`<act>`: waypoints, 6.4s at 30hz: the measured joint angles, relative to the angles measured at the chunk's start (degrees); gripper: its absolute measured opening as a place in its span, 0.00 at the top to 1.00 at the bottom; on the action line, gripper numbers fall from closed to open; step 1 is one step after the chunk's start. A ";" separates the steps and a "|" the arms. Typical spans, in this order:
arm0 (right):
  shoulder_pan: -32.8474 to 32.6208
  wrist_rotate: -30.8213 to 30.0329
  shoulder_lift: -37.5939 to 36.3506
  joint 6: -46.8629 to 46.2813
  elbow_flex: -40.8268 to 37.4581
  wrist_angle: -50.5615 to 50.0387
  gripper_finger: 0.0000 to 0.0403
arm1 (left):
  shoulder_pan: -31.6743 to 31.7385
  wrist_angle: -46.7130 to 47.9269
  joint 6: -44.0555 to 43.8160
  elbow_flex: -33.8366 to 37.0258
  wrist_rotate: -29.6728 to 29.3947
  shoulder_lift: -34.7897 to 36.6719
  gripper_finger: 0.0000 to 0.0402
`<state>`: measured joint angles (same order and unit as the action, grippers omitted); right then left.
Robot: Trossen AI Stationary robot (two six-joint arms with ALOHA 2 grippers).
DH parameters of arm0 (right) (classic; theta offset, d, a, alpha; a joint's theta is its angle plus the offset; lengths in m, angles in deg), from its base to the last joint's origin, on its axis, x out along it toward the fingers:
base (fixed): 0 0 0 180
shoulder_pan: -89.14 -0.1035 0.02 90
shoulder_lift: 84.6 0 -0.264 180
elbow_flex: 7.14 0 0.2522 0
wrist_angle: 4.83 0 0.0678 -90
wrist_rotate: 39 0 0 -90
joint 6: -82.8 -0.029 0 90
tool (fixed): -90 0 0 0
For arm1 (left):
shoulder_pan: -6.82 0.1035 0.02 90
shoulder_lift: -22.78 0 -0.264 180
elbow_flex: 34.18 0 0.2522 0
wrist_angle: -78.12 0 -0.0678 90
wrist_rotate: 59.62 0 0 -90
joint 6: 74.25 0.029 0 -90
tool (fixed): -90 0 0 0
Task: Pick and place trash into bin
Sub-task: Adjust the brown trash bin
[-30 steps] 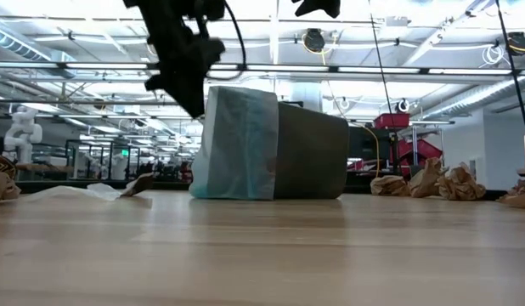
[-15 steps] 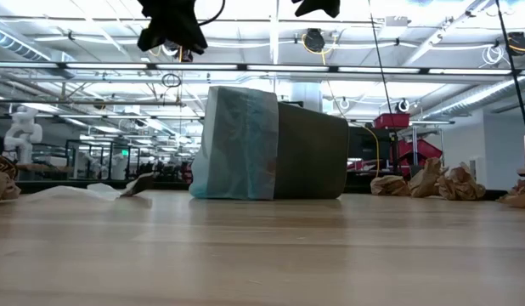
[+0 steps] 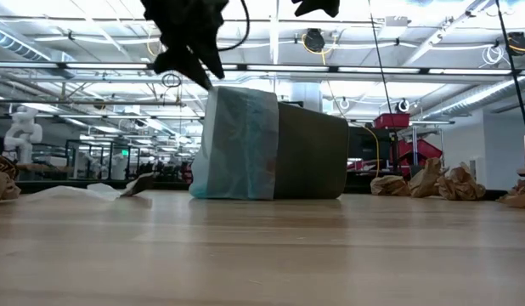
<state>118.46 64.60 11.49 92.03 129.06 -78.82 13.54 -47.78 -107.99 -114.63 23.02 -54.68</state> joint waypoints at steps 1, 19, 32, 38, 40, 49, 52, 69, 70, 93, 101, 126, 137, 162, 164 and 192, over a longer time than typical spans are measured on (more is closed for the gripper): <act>0.00 0.00 0.00 0.02 0.00 0.00 0.45 | 0.16 0.04 0.02 0.00 -0.24 -0.64 0.56; 0.00 0.01 0.00 0.46 0.00 0.01 0.45 | 1.57 -1.04 0.11 0.02 -2.49 -5.82 0.69; 0.02 0.01 0.00 0.72 0.00 0.22 0.45 | 2.01 -1.46 3.06 0.02 -2.83 -5.53 0.99; 0.00 0.00 0.00 0.72 0.00 0.33 0.45 | 1.96 6.81 5.96 -5.39 -0.03 -3.84 1.00; 0.02 0.00 0.00 0.72 0.00 0.53 0.45 | 1.97 11.95 7.68 -9.88 0.83 -3.64 1.00; 0.00 0.02 0.00 0.20 0.00 1.40 0.45 | 4.23 27.33 10.13 -31.49 9.34 -3.55 1.00; 0.00 0.17 0.00 0.28 0.00 1.42 0.45 | 5.16 30.36 9.64 -36.41 12.81 -3.87 1.00; -0.07 0.27 0.00 0.46 0.00 1.42 0.45 | 4.82 31.42 13.38 -39.39 14.64 -21.13 1.00; -0.07 0.25 0.00 0.46 0.00 1.29 0.45 | 4.79 31.25 13.44 -39.41 15.26 -21.96 1.00; -0.02 0.23 0.02 2.45 0.00 0.18 0.45 | 5.68 24.67 13.07 -39.39 21.13 -23.26 0.57; 3.16 0.22 -1.15 2.37 -0.02 -2.45 0.45 | 6.44 24.39 9.00 -44.26 27.05 -23.26 0.56; 9.16 12.84 -6.29 10.49 -5.11 -5.92 0.76 | 4.51 24.90 6.77 -51.15 29.48 -23.24 0.93; 7.08 19.26 -6.29 12.67 -22.33 0.51 1.00 | 7.83 22.41 4.27 -52.68 4.88 -14.73 1.00; -11.65 7.86 -6.21 2.27 -44.35 28.89 0.58 | 8.63 16.79 7.23 -51.95 -10.94 -2.10 1.00; -11.63 6.02 -6.21 1.00 -45.13 30.92 0.54 | 8.63 16.76 7.26 -51.95 -10.94 -2.10 1.00; -14.82 2.96 2.93 -3.30 -48.24 38.68 0.98 | 8.63 16.68 7.25 -51.95 -10.94 -2.08 1.00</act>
<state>103.64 67.56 14.42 88.73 80.82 -40.13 22.17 -31.10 -100.74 -166.59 12.08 -56.77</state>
